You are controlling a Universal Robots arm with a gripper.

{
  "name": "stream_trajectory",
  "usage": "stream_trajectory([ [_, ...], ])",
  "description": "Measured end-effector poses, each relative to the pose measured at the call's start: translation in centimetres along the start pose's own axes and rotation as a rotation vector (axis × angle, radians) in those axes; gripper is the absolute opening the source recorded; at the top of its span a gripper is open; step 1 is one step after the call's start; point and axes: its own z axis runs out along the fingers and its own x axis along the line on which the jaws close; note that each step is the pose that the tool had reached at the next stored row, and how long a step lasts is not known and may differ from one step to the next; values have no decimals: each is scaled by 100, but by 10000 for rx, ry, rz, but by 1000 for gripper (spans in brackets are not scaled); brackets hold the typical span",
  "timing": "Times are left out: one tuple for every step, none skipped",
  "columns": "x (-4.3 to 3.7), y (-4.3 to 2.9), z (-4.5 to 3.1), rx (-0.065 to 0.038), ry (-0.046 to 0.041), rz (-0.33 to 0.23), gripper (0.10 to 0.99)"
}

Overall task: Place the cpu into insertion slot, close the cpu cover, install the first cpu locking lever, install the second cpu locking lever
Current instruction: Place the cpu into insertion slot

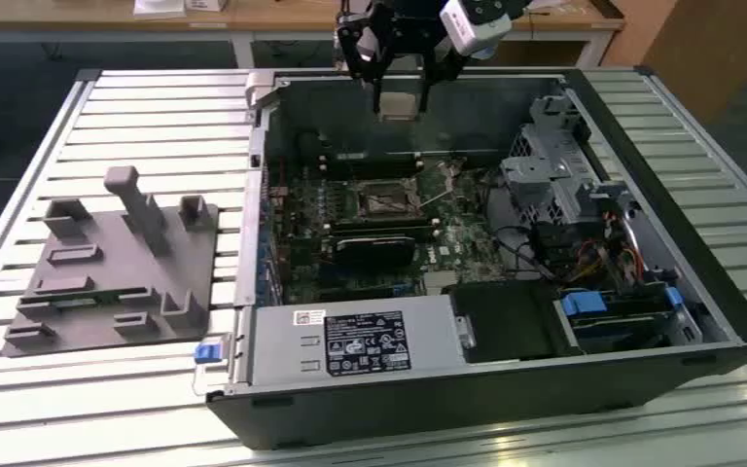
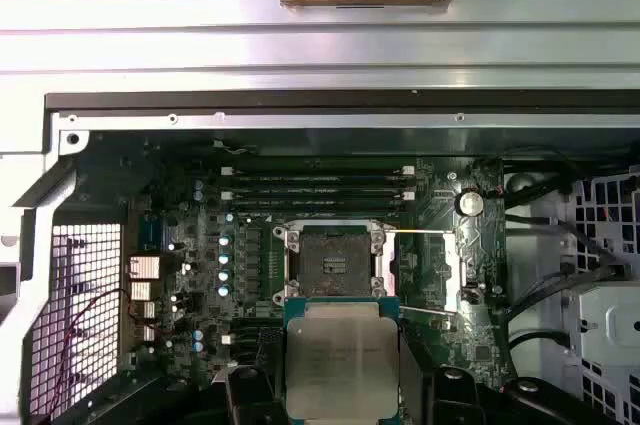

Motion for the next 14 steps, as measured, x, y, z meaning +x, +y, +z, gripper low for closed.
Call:
stream_trajectory([
  [0,0,0,0,0,0,541],
  [0,0,0,0,0,0,541],
  [0,0,0,0,0,-1,541],
  [0,0,0,0,0,2,541],
  [0,0,0,0,-1,11,541],
  [0,0,0,-1,-4,52,541],
  [0,0,1,-2,-9,103,541],
  [0,0,1,-1,-14,160,541],
  [0,0,1,2,-20,235,541],
  [0,0,1,3,-29,334,541],
  [0,0,2,3,-40,449,541],
  [0,0,4,3,-53,586,541],
  [0,0,5,4,-67,746,541],
  [0,-1,6,2,-82,912,541],
])
